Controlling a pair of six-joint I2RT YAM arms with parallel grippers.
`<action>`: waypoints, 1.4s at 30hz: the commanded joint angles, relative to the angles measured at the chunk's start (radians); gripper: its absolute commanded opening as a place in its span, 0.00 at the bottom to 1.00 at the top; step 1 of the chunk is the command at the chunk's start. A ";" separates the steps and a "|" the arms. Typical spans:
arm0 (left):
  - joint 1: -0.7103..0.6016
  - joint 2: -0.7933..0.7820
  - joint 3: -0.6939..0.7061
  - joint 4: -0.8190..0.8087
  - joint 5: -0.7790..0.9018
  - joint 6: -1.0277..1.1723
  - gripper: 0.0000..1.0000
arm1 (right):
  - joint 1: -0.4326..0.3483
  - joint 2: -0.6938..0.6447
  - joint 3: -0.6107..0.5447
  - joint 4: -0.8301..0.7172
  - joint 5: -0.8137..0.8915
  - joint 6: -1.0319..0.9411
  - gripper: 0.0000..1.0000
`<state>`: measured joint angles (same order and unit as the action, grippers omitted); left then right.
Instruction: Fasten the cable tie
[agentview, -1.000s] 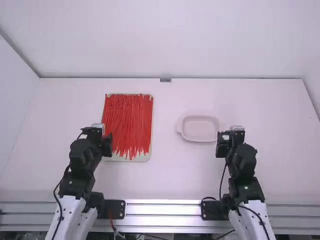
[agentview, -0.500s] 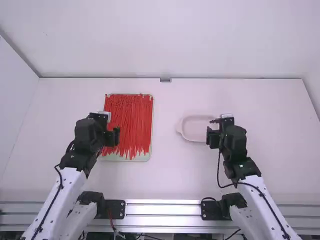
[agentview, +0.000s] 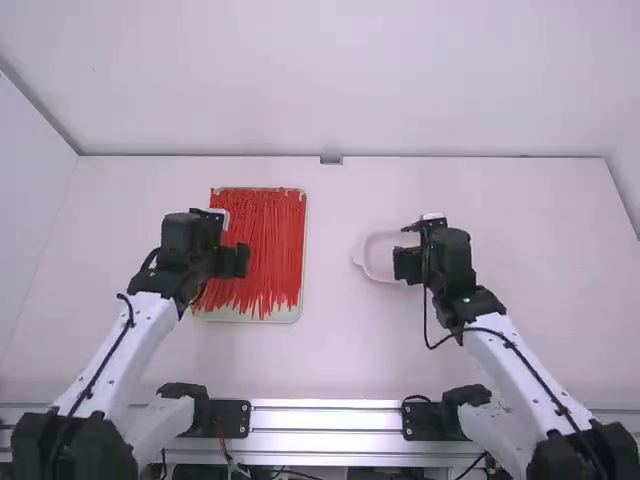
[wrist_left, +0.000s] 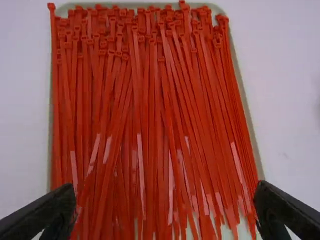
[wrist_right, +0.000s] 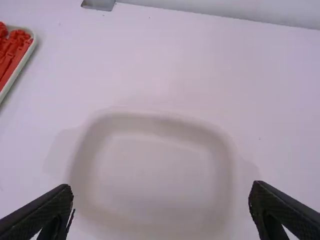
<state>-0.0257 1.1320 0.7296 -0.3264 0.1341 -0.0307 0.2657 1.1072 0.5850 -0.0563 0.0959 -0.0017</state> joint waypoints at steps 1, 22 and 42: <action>-0.013 0.024 0.038 -0.006 0.019 -0.005 0.96 | 0.017 0.024 0.048 -0.011 0.001 0.004 0.96; -0.014 0.054 0.057 -0.008 0.034 -0.012 0.99 | 0.028 0.048 0.136 -0.136 -0.052 0.005 0.98; -0.014 0.054 0.097 -0.029 0.031 -0.033 0.99 | 0.012 0.049 0.135 -0.139 -0.096 0.003 0.98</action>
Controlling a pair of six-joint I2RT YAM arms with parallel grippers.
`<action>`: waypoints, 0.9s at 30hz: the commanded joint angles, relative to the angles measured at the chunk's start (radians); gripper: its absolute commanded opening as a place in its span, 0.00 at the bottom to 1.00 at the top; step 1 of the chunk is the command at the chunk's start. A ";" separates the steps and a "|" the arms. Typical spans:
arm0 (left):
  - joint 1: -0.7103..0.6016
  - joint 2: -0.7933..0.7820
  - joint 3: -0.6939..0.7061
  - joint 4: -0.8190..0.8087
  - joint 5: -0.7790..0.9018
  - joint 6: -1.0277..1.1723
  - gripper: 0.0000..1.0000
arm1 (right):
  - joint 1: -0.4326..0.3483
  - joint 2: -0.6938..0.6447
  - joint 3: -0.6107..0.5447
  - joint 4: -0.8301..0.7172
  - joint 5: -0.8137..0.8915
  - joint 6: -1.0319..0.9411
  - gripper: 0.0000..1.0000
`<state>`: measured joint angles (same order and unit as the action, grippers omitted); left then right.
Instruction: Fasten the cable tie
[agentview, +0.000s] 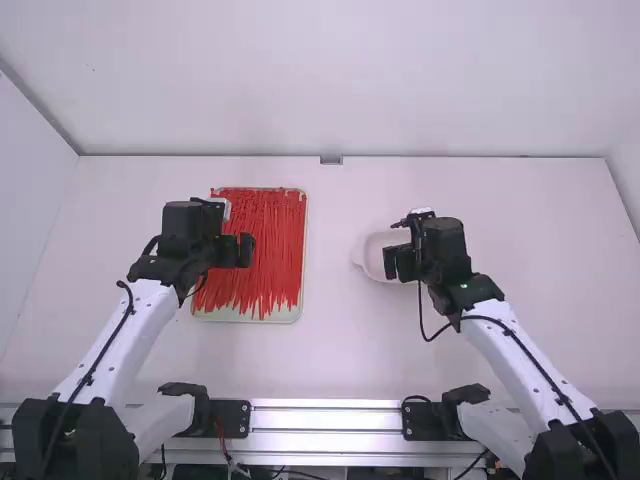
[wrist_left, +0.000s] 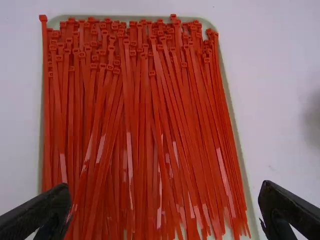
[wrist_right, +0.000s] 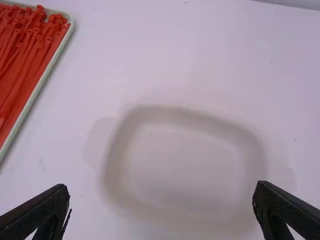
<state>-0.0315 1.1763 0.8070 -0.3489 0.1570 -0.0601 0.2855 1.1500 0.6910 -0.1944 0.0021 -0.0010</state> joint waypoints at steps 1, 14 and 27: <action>-0.008 0.010 0.019 -0.007 0.008 -0.003 0.99 | -0.011 0.006 0.029 -0.001 -0.002 0.004 0.98; -0.008 0.010 0.020 -0.009 0.007 -0.003 0.99 | -0.006 0.006 0.029 0.000 -0.002 0.000 0.98; -0.009 0.010 0.020 -0.005 0.008 0.003 0.99 | -0.018 0.006 0.029 -0.001 -0.002 0.003 0.98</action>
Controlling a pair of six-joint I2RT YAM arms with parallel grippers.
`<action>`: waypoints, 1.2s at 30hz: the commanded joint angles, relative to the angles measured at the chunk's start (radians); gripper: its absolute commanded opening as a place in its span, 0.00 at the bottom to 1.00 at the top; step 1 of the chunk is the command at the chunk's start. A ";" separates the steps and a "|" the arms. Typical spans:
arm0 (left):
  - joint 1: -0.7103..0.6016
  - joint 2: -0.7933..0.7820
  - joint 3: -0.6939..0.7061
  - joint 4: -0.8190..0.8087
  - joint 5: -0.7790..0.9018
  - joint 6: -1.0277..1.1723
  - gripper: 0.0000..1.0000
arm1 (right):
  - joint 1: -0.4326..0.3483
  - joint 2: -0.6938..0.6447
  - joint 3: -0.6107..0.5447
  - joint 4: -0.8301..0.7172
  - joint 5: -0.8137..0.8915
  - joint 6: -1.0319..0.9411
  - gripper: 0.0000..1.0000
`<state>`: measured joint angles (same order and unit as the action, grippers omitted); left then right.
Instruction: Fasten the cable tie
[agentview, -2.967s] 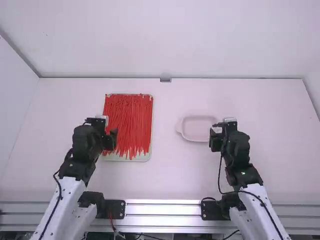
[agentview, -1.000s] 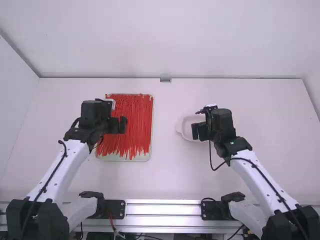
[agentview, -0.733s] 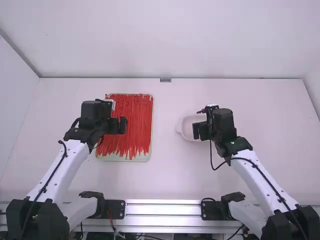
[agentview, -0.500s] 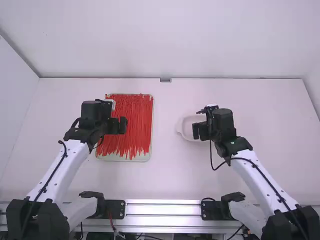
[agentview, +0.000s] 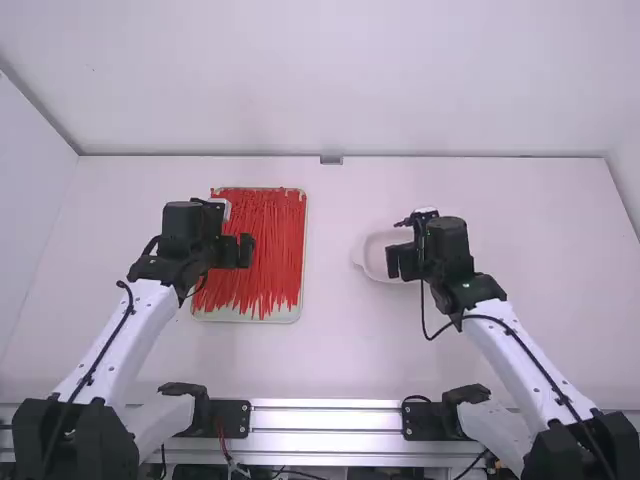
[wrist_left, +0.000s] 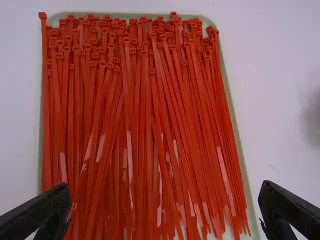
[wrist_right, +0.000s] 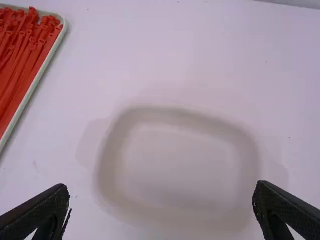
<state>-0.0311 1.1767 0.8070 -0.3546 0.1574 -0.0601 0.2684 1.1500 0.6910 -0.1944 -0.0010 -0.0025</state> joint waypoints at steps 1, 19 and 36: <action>-0.008 0.009 0.020 0.003 0.007 0.003 0.99 | -0.002 0.006 0.029 0.000 0.002 0.002 0.98; -0.008 0.165 0.223 -0.064 -0.027 0.007 0.99 | -0.134 0.007 0.029 -0.003 -0.116 0.006 0.98; -0.009 0.712 0.677 -0.193 -0.024 0.075 0.99 | -0.138 0.007 0.029 -0.018 -0.133 0.005 0.98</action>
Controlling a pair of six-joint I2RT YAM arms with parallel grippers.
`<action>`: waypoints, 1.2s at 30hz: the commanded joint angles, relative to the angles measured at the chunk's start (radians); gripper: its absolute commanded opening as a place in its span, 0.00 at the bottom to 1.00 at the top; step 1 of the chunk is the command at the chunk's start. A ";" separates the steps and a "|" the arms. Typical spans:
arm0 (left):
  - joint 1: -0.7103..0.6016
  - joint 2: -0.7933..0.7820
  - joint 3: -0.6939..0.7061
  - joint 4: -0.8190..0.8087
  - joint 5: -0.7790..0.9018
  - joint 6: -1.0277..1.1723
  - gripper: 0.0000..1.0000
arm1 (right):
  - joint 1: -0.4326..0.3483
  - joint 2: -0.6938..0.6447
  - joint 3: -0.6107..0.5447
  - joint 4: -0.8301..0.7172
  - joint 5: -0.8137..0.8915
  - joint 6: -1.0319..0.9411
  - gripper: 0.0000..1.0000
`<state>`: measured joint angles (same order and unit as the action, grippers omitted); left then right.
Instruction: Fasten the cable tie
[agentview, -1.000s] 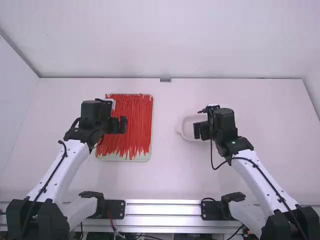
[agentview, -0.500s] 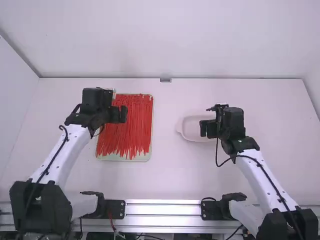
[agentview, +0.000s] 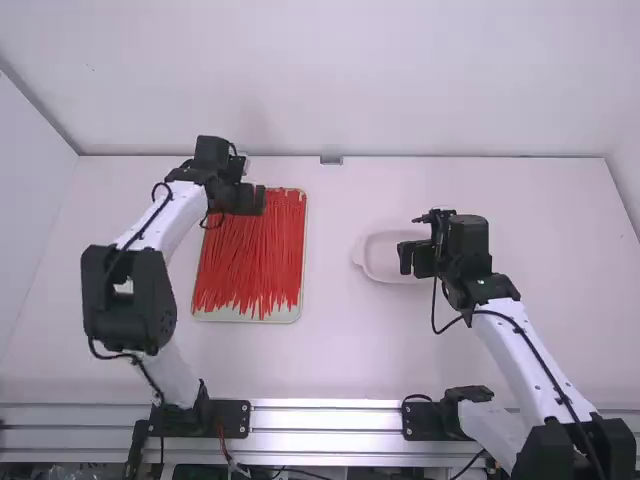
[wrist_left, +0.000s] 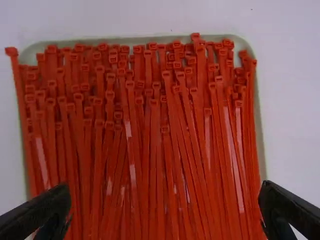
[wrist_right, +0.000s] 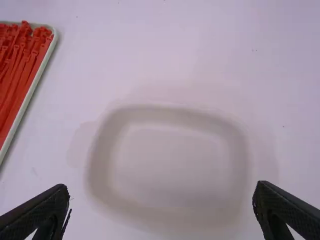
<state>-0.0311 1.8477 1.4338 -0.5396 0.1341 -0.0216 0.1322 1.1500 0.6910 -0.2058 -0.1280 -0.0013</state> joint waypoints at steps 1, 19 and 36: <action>-0.010 0.055 0.063 -0.012 0.000 0.037 0.99 | -0.002 0.007 0.029 -0.007 -0.006 0.003 0.98; -0.024 0.201 0.126 0.106 -0.019 0.036 0.99 | 0.005 0.007 0.029 -0.008 -0.006 0.003 0.98; -0.042 0.291 0.126 0.225 -0.045 0.009 0.99 | 0.003 0.007 0.029 -0.008 -0.006 0.003 0.98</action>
<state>-0.0639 2.0995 1.5383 -0.3153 0.0944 -0.0044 0.1352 1.1500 0.6910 -0.2123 -0.1284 -0.0029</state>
